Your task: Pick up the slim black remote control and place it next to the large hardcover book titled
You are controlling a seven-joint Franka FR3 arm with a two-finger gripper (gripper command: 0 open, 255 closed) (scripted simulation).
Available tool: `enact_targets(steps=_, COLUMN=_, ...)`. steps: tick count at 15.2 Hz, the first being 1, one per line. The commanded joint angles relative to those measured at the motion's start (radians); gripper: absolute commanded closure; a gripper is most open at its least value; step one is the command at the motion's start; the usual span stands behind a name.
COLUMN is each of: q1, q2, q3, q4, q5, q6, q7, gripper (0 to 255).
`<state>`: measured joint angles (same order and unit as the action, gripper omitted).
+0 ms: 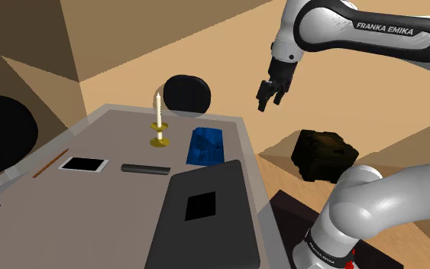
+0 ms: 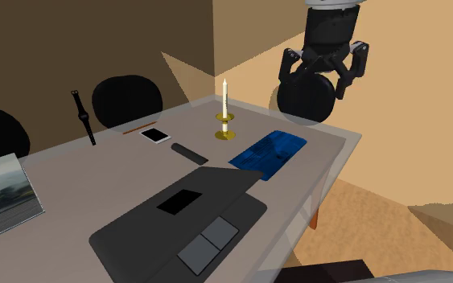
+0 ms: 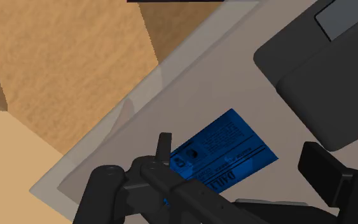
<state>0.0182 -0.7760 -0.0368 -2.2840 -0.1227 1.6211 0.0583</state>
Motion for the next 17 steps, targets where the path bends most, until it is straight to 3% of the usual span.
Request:
enact_targets(steps=1, q1=0.0, q2=0.0, q3=0.0, q4=0.0, q5=0.0, q6=0.0, q7=0.0, gripper=0)
enact_targets(steps=17, q1=0.13, q2=0.518, q3=0.001, q4=0.141, q5=0.086, q6=0.316, q7=-0.174, gripper=0)
